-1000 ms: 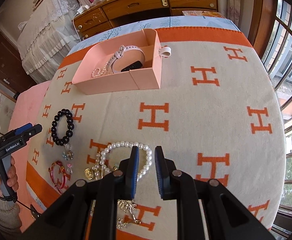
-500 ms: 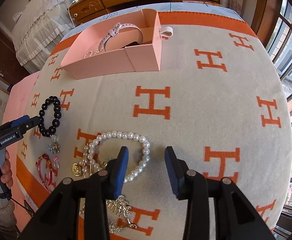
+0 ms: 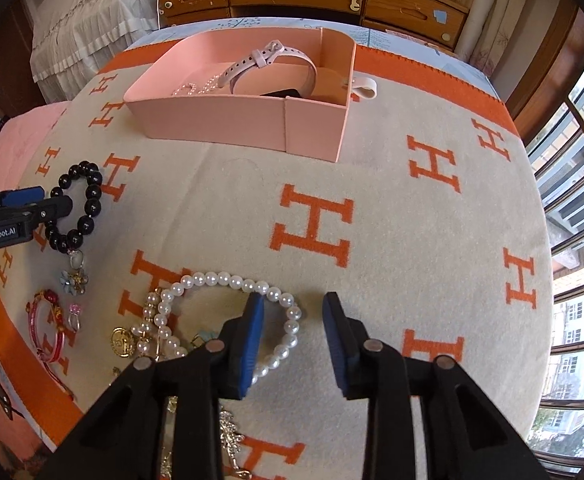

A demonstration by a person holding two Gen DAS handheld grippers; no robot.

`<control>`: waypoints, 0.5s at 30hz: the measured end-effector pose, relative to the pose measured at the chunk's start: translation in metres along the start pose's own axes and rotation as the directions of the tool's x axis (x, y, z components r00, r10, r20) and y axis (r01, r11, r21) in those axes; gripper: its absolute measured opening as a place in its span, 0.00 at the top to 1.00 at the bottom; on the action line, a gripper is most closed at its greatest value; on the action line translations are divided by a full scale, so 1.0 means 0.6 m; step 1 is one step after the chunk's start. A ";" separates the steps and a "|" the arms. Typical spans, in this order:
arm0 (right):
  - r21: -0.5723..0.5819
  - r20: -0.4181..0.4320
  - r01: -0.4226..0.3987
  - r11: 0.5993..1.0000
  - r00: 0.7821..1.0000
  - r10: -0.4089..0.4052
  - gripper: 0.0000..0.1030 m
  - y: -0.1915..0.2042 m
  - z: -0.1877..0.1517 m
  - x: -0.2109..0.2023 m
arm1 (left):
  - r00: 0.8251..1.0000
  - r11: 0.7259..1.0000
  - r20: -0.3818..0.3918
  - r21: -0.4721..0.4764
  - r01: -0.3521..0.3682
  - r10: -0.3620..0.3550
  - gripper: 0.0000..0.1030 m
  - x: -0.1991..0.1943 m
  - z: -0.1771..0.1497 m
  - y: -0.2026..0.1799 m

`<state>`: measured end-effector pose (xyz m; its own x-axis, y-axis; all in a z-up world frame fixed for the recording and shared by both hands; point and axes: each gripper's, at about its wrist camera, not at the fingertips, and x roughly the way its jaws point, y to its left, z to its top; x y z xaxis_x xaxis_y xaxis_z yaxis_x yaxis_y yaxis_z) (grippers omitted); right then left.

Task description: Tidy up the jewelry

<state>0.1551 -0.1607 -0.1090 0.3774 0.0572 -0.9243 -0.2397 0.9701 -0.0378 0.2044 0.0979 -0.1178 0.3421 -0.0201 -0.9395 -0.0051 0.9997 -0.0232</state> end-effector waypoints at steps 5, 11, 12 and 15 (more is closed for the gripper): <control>0.021 -0.011 -0.040 0.999 0.999 0.041 0.93 -0.004 0.003 -0.001 | 1.000 1.000 -0.009 -0.002 0.007 -0.007 0.31 -0.002 0.005 -0.001; 0.053 0.076 -0.117 0.992 0.991 0.113 0.93 -0.009 0.024 -0.057 | 1.000 1.000 -0.022 0.010 0.014 -0.014 0.31 0.002 0.012 -0.004; 0.052 0.101 -0.126 0.991 0.987 0.121 0.93 -0.009 0.029 -0.073 | 1.000 1.000 -0.023 0.011 0.017 -0.017 0.32 0.003 0.012 -0.005; 0.039 0.179 -0.148 0.988 0.974 0.139 0.93 -0.006 0.048 -0.123 | 1.000 1.000 -0.023 0.013 0.018 -0.017 0.37 0.004 0.014 -0.009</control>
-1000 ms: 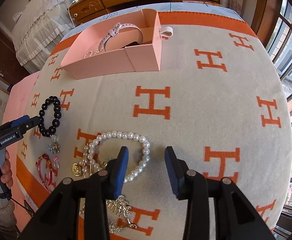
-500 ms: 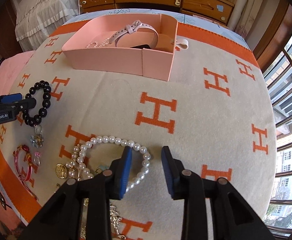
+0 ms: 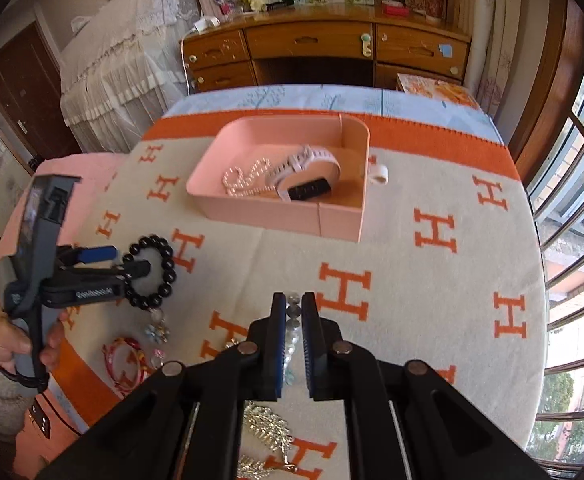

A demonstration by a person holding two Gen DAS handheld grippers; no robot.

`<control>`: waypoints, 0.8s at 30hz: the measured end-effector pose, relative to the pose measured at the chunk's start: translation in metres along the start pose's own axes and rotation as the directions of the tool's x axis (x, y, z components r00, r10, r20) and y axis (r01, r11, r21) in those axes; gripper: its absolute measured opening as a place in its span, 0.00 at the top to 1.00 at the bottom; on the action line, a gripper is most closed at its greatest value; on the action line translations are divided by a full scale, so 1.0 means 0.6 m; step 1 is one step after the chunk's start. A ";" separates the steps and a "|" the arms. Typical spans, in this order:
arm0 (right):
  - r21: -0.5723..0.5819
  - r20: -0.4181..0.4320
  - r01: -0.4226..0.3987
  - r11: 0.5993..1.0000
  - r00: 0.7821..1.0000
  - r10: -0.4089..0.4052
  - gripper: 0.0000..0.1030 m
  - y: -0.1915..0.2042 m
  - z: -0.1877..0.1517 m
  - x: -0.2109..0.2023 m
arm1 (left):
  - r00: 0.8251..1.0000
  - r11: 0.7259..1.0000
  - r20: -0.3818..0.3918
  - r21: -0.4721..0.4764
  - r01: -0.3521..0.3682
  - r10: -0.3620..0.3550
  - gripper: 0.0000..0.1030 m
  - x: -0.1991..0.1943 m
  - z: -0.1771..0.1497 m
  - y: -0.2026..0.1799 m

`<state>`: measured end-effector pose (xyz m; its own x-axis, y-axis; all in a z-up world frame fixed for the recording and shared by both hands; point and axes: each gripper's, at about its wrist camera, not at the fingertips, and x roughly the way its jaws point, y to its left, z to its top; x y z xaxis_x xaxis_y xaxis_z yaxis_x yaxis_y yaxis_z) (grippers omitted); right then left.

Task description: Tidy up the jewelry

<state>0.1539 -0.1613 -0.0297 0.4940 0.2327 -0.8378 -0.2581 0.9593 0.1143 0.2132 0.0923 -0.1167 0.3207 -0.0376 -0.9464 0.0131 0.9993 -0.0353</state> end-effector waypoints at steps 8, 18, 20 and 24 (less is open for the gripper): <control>-0.007 0.164 0.006 1.000 0.986 -0.005 0.93 0.019 0.084 -0.068 | 1.000 1.000 -0.010 -0.030 0.006 -0.007 0.87 -0.006 0.007 -0.008; 0.008 0.200 0.003 1.000 0.980 -0.004 0.93 0.036 0.170 -0.035 | 0.998 0.996 0.039 -0.069 0.060 -0.058 0.88 -0.035 0.013 0.003; 0.007 0.200 0.000 1.000 0.980 -0.001 0.93 0.043 0.185 -0.020 | 0.995 0.995 0.070 -0.065 0.070 -0.065 0.88 -0.054 0.020 0.001; 0.029 0.181 -0.015 0.999 0.983 0.010 0.93 0.049 0.210 0.022 | 0.987 0.995 0.133 -0.041 0.093 -0.087 0.88 -0.100 0.040 -0.011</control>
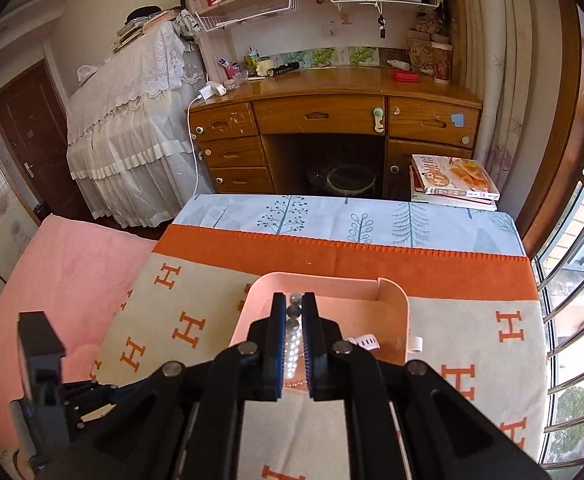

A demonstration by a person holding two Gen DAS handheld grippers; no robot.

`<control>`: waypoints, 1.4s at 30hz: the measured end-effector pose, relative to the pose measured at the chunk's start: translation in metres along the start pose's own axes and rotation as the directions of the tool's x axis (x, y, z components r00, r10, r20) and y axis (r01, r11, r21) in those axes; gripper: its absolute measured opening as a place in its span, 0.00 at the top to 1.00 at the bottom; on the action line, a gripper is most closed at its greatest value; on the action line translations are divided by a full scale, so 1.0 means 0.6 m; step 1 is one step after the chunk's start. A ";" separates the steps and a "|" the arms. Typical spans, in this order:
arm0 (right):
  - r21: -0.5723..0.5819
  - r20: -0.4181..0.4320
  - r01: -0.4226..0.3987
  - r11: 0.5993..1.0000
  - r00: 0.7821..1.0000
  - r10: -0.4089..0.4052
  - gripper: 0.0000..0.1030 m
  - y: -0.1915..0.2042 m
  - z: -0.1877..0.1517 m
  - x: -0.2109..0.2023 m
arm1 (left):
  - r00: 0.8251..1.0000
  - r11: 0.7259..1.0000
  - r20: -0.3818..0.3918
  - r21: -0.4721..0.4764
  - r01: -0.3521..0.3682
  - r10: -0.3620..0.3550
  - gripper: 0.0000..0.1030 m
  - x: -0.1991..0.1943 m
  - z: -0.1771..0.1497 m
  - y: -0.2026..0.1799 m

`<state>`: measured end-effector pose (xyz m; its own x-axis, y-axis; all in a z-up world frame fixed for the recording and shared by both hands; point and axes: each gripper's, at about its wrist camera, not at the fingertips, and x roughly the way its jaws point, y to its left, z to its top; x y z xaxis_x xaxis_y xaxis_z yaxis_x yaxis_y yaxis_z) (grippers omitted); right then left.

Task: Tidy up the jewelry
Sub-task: 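Place the black bead bracelet in the pink box while the right tool drops a pearl strand there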

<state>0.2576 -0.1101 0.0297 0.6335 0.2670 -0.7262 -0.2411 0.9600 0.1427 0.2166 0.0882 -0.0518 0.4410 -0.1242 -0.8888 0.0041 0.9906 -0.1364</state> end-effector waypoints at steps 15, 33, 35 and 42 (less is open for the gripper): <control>0.058 -0.187 0.103 0.993 0.978 -0.090 0.91 -0.077 -0.028 0.144 | 0.979 0.995 0.197 0.088 0.035 -0.052 0.88 -0.120 0.129 -0.084; 0.184 -0.100 0.049 0.982 0.995 -0.031 0.91 -0.186 -0.080 0.062 | 0.989 0.988 0.117 0.141 0.069 -0.086 0.87 0.023 0.213 -0.216; 0.181 -0.098 0.051 0.982 0.995 -0.034 0.91 -0.190 -0.081 0.062 | 0.991 0.989 0.116 0.141 0.044 -0.060 0.78 0.036 0.211 -0.215; 0.171 -0.096 0.037 0.985 0.995 -0.021 0.91 -0.187 -0.090 0.057 | 0.993 0.994 0.116 0.111 -0.023 0.010 0.67 0.040 0.204 -0.178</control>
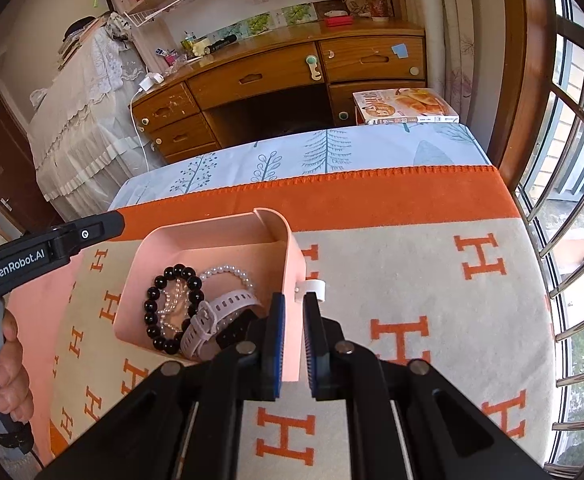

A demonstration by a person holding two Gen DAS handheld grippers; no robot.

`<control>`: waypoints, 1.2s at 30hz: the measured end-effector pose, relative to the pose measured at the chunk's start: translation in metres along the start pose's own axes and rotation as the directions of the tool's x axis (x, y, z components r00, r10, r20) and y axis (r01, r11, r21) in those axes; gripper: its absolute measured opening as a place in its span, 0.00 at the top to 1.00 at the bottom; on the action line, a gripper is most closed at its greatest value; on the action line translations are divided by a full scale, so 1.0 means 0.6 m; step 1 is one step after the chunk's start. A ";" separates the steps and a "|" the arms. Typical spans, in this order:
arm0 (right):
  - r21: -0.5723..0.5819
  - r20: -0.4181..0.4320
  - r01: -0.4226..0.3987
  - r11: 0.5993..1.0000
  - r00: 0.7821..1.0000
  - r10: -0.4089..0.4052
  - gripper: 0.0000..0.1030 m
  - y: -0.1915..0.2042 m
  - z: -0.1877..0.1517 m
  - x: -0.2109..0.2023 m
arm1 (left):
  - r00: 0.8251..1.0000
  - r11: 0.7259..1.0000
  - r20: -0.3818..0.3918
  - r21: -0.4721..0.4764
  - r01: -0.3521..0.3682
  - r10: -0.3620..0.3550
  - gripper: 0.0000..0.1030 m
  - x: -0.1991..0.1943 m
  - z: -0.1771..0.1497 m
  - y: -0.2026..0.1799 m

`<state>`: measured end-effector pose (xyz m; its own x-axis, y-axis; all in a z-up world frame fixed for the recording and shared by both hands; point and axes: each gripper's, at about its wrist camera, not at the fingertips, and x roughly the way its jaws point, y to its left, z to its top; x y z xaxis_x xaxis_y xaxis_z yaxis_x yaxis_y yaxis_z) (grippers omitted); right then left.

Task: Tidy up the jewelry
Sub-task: 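Place the black bead bracelet in the pink box while the right tool drops a pearl strand there, then grasp the red string bracelet with the left tool while the right tool grasps the gold hair comb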

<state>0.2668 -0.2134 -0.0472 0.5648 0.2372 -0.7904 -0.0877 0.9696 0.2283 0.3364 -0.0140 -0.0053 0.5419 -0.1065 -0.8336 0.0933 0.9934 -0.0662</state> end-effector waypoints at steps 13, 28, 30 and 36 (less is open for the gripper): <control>-0.075 0.014 -0.017 0.997 1.000 0.018 0.91 0.056 -0.039 -0.056 | 0.999 0.999 0.001 0.004 -0.052 0.052 0.57 -0.064 -0.063 0.048; -0.186 0.044 -0.030 0.982 0.998 0.039 0.91 0.118 -0.127 -0.183 | 0.997 0.996 0.020 0.038 -0.075 0.074 0.45 -0.192 -0.197 0.085; -0.197 0.044 -0.034 0.980 0.998 0.043 0.91 0.123 -0.145 -0.195 | 0.997 0.997 0.018 0.044 -0.070 0.069 0.45 -0.203 -0.218 0.086; -0.217 0.005 -0.058 0.975 0.998 0.060 0.84 0.128 -0.191 -0.209 | 0.999 0.998 -0.016 0.041 -0.042 0.043 0.44 -0.217 -0.286 0.092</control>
<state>0.0953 -0.1617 0.0041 0.5627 0.2948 -0.7723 -0.2959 0.9442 0.1448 0.1275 0.0621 0.0053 0.5320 -0.0629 -0.8444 0.1048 0.9945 -0.0081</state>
